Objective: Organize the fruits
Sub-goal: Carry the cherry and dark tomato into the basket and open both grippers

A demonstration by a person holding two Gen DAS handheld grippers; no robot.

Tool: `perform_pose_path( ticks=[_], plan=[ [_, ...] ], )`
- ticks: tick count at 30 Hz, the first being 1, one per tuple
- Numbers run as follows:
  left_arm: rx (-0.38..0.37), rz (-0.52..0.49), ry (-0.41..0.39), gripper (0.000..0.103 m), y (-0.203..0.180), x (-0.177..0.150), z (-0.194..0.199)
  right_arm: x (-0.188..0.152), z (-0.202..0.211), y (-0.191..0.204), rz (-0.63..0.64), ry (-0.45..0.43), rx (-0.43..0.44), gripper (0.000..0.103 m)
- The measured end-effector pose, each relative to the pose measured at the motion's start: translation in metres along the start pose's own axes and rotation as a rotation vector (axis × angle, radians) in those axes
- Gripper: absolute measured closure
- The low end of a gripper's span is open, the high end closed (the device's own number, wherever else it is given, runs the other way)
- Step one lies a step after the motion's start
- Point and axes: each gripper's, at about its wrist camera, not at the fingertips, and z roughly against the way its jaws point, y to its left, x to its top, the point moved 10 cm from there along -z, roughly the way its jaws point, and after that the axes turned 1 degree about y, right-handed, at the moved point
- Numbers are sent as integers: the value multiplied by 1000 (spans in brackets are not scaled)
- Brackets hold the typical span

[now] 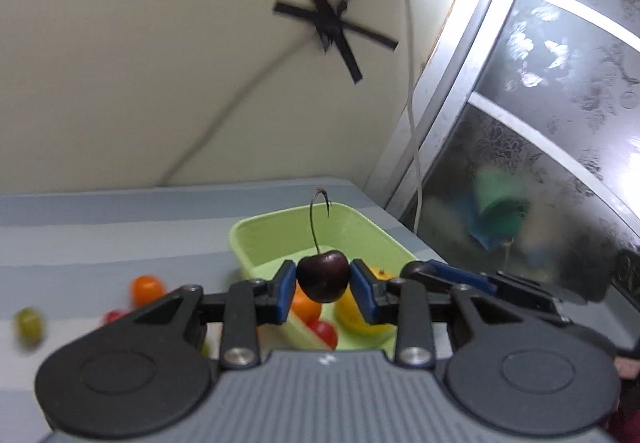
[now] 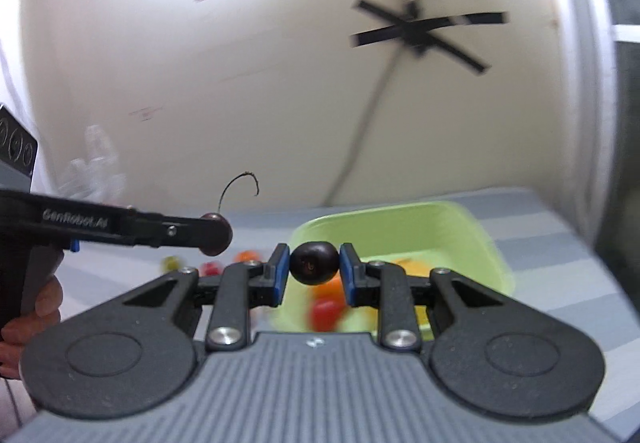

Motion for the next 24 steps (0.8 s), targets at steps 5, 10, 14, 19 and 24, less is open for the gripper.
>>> perform_pose_path(
  ticks=[5,10,14,19,24],
  plan=[
    [22,27,77,73,6,-1,-57,3,-30,-48,-70,28,-35,73],
    [33,53,144,73,14,-3,-96,2,-62,-71,-109,68,-39,72],
    [55,30,141,63,11,1,-105,-2,-82,-74,-92,87,-51,71],
    [31,33,132,60,5,5,-102,-5,-86,-69,-74,55,-54,59],
    [9,43,33,60,9,22,-39,6,-60,-74,-65,-20,-55,57]
  ],
)
